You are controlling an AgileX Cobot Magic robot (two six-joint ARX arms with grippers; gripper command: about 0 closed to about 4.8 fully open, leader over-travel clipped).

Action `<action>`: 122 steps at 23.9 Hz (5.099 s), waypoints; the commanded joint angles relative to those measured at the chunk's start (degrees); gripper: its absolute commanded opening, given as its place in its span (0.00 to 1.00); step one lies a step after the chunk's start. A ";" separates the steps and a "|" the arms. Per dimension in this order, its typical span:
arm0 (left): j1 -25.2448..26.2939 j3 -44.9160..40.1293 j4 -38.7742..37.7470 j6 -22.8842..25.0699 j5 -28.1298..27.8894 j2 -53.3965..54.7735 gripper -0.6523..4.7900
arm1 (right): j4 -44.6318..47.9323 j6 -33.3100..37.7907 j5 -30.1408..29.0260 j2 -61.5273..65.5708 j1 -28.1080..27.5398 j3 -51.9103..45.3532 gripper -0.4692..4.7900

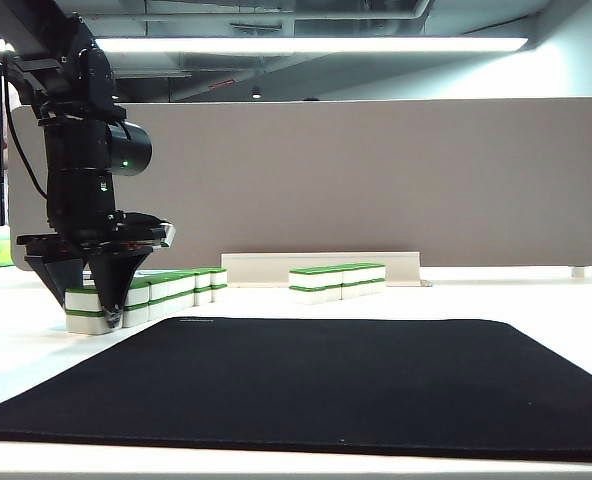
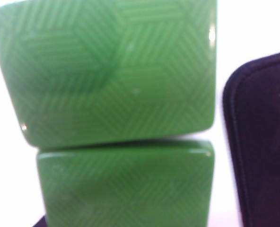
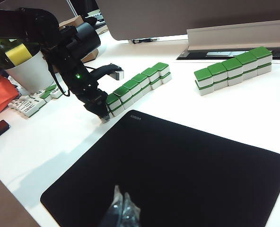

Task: Take a mahjong tile from the mahjong wall and then place it on the table close to you.

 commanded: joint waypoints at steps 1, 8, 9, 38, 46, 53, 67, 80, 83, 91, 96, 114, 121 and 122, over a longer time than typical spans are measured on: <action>-0.11 0.20 -0.48 -1.55 0.22 -0.20 0.55 | 0.52 0.02 -0.13 -0.07 -0.04 0.31 0.09; -0.11 0.39 -2.08 -1.55 0.22 -0.50 0.55 | 0.50 0.02 -0.13 -0.07 -0.04 0.31 0.09; -0.11 0.39 -2.34 -1.55 0.20 -0.59 0.55 | 0.50 0.02 -0.13 -0.07 -0.04 0.31 0.09; -29.18 0.15 2.91 21.44 7.52 -10.86 0.55 | 0.52 0.00 -0.13 -0.07 -0.07 0.28 0.09; -35.12 0.04 2.80 24.06 3.78 -4.90 0.55 | 0.50 0.00 -0.15 -0.09 -0.07 0.28 0.09; -36.26 0.02 -0.24 24.04 5.16 -1.33 0.55 | 0.52 0.00 -0.11 -0.09 -0.09 0.28 0.09; -37.55 0.11 -1.38 23.98 4.92 1.22 0.74 | 0.50 0.00 -0.13 -0.09 -0.07 0.28 0.09; -37.42 4.72 -11.50 23.32 1.44 1.11 0.87 | 0.52 -0.20 -0.13 -0.09 -0.09 0.28 0.09; -37.42 4.74 -12.68 23.10 -3.96 1.11 0.87 | 0.52 -0.20 -0.13 -0.09 -0.09 0.28 0.09; -34.36 5.14 -15.06 18.82 -11.65 0.37 0.87 | 0.52 -0.20 -0.11 -0.09 -0.09 0.28 0.09; -28.94 11.23 -17.84 13.44 -12.07 -0.20 0.86 | 0.52 -0.20 -0.11 -0.09 -0.09 0.28 0.09; -6.25 16.81 -7.43 -3.89 -7.98 -0.15 0.74 | 0.52 -0.20 1.18 -0.04 -0.09 0.28 0.09; -6.10 16.72 -6.80 -3.48 -7.72 0.90 0.76 | 0.50 -0.20 1.20 -0.04 -0.09 0.28 0.09; -6.08 16.68 -6.84 -3.50 -7.67 1.22 0.76 | 0.48 -0.17 1.20 -0.04 -0.09 0.28 0.09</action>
